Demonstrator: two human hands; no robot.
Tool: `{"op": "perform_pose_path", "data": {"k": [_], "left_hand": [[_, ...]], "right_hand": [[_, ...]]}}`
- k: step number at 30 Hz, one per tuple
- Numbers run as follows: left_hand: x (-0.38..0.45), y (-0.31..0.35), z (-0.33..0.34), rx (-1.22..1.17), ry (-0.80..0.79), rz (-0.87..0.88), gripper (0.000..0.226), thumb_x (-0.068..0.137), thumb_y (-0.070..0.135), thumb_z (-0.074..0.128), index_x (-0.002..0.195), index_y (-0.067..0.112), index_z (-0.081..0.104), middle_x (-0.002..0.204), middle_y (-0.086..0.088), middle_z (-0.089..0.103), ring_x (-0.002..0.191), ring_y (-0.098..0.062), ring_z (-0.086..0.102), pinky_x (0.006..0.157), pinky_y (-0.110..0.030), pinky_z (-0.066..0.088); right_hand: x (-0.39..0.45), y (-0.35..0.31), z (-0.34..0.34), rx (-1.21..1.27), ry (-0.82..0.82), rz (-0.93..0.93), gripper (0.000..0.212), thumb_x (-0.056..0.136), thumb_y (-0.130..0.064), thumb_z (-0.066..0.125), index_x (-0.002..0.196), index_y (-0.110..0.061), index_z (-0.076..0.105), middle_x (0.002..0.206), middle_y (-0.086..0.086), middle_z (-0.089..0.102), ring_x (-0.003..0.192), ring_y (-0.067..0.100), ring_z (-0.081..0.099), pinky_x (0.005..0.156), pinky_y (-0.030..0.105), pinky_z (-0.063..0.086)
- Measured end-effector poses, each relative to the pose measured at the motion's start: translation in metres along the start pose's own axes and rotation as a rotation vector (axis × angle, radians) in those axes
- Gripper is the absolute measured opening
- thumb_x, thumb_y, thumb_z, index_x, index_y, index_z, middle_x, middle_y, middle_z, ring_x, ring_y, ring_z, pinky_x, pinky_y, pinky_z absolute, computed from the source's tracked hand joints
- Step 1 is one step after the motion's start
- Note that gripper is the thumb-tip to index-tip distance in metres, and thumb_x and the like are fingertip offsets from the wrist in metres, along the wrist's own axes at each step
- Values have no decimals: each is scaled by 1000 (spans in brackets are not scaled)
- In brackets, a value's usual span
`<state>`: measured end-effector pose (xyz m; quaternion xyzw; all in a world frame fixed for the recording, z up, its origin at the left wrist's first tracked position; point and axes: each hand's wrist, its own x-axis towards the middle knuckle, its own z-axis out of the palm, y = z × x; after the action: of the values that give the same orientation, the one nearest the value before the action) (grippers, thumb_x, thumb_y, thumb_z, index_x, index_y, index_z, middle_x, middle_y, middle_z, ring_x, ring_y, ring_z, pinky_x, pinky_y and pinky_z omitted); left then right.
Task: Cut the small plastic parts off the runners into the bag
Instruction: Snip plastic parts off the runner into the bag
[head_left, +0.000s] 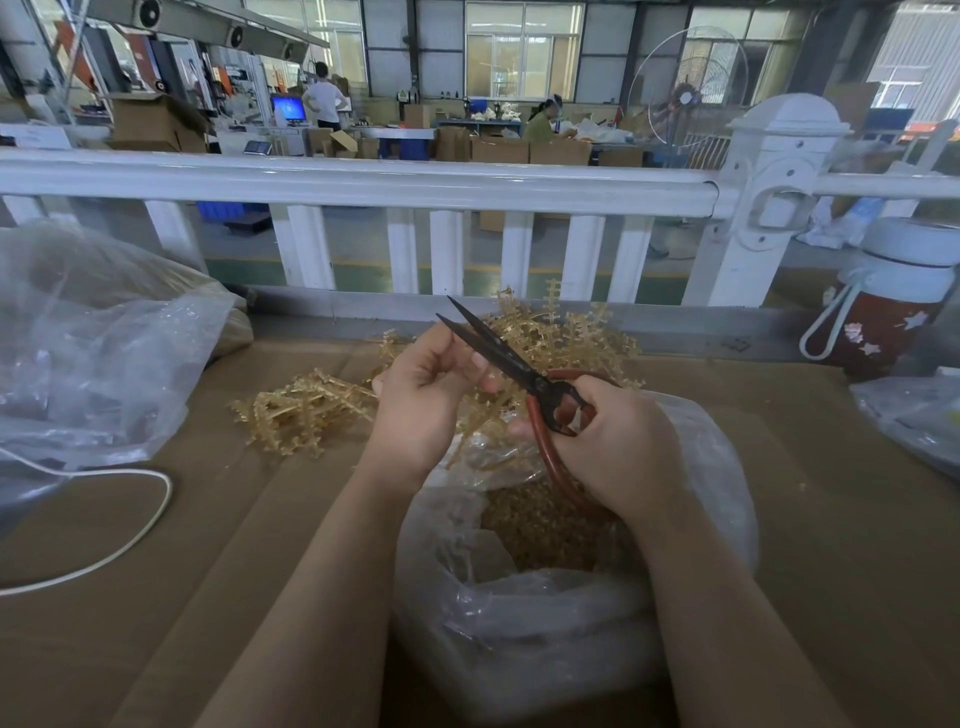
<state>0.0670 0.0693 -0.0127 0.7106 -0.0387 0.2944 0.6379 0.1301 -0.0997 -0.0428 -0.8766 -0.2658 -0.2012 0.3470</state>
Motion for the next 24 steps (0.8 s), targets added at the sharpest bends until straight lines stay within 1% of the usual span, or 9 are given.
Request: {"op": "perform_pose_path", "data": {"k": [4, 8, 11, 13, 15, 17, 20, 22, 24], "left_hand": [[0, -1, 0, -9, 3, -36, 10, 98, -2, 52, 95, 0, 61, 73, -9, 64, 70, -15, 62, 72, -17, 51], [1, -1, 1, -34, 13, -104, 14, 98, 2, 53, 87, 6, 60, 71, -9, 65, 70, -11, 64, 73, -12, 48], [2, -1, 2, -20, 6, -122, 11, 97, 3, 56, 88, 6, 63, 68, -4, 66, 69, -6, 64, 71, -8, 46], [2, 0, 4, -19, 4, -123, 10, 97, 3, 57, 89, 4, 63, 67, -3, 66, 68, -4, 64, 69, -7, 46], [2, 1, 5, -38, 7, -119, 9, 96, 2, 57, 90, 2, 63, 67, -4, 65, 66, -5, 62, 69, -8, 46], [3, 2, 5, -55, 1, -122, 10, 96, 4, 58, 89, 3, 64, 67, -4, 65, 68, -8, 62, 73, -12, 48], [2, 2, 7, -62, -24, -136, 10, 96, 6, 60, 87, 7, 65, 69, -3, 66, 73, -11, 63, 78, -16, 51], [2, 1, 7, -77, -26, -156, 2, 93, 9, 64, 93, 8, 66, 76, -5, 68, 76, -11, 65, 77, -17, 50], [2, -2, 7, -125, 9, -222, 29, 84, 19, 73, 110, 9, 64, 93, -5, 69, 85, -13, 67, 77, -21, 51]], "right_hand": [[0, 1, 1, 39, -12, 28, 57, 64, -89, 59, 77, -33, 65, 64, -20, 63, 62, 0, 59, 54, 13, 40], [2, -1, -1, 308, 13, 151, 54, 58, -85, 68, 73, -33, 67, 71, -24, 68, 70, -2, 64, 60, 26, 50], [5, -1, -3, 442, 57, 179, 27, 69, -59, 79, 74, -34, 71, 75, -22, 70, 73, -2, 66, 61, 22, 48], [7, -1, -3, 483, 47, 181, 15, 74, -44, 84, 76, -36, 72, 77, -21, 71, 74, -1, 67, 64, 21, 50], [7, 0, -2, 502, 14, 189, 14, 76, -35, 86, 78, -38, 72, 78, -22, 73, 74, 1, 69, 67, 24, 55], [7, -1, -1, 494, -30, 185, 16, 78, -30, 86, 77, -37, 72, 76, -21, 73, 73, 1, 70, 63, 21, 58], [6, -4, -2, 526, -99, 198, 15, 80, -24, 84, 77, -32, 72, 73, -15, 73, 66, 3, 69, 57, 16, 55], [7, -5, -3, 573, -118, 217, 13, 82, -20, 82, 78, -27, 73, 72, -9, 74, 62, 7, 68, 56, 15, 54], [8, -7, -5, 636, -114, 245, 7, 84, -19, 81, 81, -21, 75, 71, -7, 73, 61, 5, 67, 57, 14, 53]]}}
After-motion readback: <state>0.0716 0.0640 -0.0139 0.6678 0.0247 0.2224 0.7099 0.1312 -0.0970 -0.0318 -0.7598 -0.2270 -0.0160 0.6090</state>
